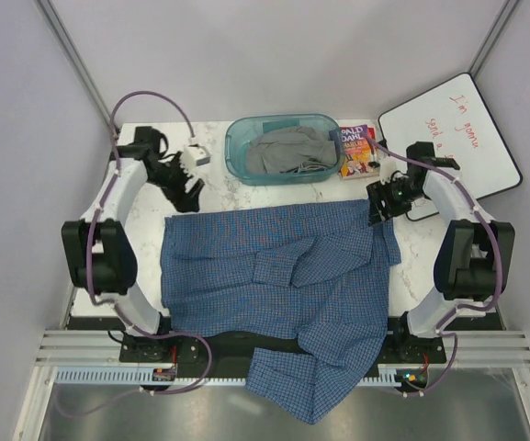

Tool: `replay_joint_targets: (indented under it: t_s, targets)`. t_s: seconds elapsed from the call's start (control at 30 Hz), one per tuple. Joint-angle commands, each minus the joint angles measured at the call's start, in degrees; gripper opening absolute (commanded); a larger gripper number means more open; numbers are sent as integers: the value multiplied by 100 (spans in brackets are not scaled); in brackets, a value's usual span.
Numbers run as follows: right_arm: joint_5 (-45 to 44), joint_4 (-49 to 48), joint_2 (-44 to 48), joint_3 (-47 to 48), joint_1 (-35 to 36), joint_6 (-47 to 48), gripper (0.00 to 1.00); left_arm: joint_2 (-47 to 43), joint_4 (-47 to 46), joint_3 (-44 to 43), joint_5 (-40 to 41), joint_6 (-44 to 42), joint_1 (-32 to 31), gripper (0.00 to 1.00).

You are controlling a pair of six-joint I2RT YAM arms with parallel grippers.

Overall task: Fold and stack the long sleeve shirts
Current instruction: Fold the shirt

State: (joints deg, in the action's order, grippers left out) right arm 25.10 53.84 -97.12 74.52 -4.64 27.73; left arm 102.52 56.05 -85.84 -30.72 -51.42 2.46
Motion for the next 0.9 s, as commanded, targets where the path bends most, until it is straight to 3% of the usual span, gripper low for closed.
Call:
replay_joint_targets:
  t_s: [0.0, 0.07, 0.2, 0.33, 0.37, 0.43, 0.67, 0.87]
  targets:
    - [994, 161, 413, 238, 25, -206, 63, -1590, -547, 812, -663, 655, -1518, 100]
    - [1494, 118, 588, 177, 182, -198, 65, -2093, -1295, 1557, -567, 1227, -1941, 99]
    - [1261, -671, 1457, -393, 1095, 337, 71, -3289, -2351, 2202, -787, 2414, -1942, 100]
    - [707, -2015, 2784, -1822, 2315, 1967, 91, -4239, -3011, 2694, -541, 3338, -1942, 100]
    - [646, -2471, 3143, -2045, 2502, 2226, 93, -4449, -3117, 2896, -366, 3636, -1933, 100]
    - [461, -2633, 3304, -2519, 3115, 3136, 95, -4556, -2961, 2933, -443, 3772, -1942, 100]
    - [83, -3625, 3200, -3540, 4532, 4870, 94, -4882, -2433, 3012, -470, 3884, -1793, 100]
    - [-225, -4546, 2664, -3892, 5307, 5498, 91, -5101, -2353, 3161, -295, 4122, -1740, 99]
